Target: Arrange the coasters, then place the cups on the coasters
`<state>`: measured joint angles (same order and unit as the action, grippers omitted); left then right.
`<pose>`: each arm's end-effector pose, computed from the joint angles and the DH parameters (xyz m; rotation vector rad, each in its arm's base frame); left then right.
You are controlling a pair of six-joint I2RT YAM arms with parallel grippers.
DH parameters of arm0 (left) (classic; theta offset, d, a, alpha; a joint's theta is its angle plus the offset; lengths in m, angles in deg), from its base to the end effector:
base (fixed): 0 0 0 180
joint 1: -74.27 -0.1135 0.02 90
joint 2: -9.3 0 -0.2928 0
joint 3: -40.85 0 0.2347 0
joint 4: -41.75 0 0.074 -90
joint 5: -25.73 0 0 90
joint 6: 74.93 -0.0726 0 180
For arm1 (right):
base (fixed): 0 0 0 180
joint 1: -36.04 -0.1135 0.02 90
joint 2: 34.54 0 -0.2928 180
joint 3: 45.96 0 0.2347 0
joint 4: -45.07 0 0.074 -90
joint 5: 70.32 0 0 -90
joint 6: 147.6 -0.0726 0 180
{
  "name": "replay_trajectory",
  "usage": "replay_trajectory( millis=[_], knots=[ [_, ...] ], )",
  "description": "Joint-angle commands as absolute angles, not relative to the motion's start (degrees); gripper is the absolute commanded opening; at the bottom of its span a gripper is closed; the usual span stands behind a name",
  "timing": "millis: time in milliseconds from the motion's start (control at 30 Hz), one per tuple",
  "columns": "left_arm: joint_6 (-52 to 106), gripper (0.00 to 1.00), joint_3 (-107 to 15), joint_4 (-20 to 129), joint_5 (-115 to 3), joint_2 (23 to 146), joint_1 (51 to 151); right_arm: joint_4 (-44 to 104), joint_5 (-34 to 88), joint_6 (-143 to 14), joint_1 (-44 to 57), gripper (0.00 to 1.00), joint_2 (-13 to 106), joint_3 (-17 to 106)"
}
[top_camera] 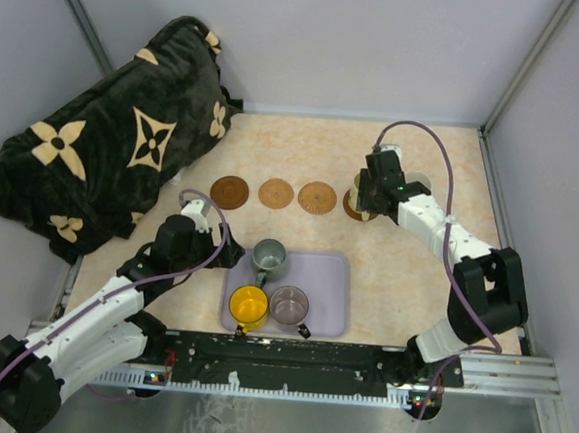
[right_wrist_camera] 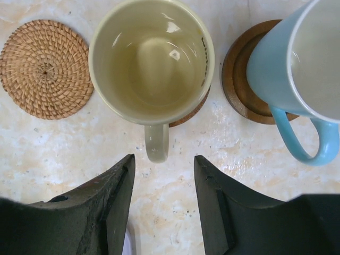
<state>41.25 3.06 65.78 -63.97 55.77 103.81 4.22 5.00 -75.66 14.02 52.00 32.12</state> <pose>0.1509 -0.0860 0.2111 0.0675 2.1959 -0.5659 0.3114 0.1061 0.2619 0.0315 2.3941 0.0145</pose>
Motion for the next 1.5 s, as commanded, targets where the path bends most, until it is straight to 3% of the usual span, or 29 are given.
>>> replay_trajectory(
  millis=[0,233,600,967,1467],
  knots=[
    [41.6,1.00,3.1,66.2,-63.9,55.0,104.3,5.5,4.7,-76.3,13.6,0.48,46.3,32.1],
    [40.5,1.00,2.5,67.0,-64.2,54.4,104.2,2.7,4.5,-77.4,10.9,0.45,40.3,30.9],
    [38.9,1.00,1.0,69.1,-64.8,52.5,104.4,-5.4,-2.5,-87.8,-11.3,0.46,32.5,27.2],
    [39.3,1.00,0.7,69.1,-62.9,51.5,105.1,-8.6,-3.9,-100.0,-29.5,0.45,32.3,23.9],
    [38.3,0.98,-2.7,72.4,-59.1,51.5,112.1,-9.3,-0.7,-106.3,-36.0,0.47,26.7,15.5]
  ],
)
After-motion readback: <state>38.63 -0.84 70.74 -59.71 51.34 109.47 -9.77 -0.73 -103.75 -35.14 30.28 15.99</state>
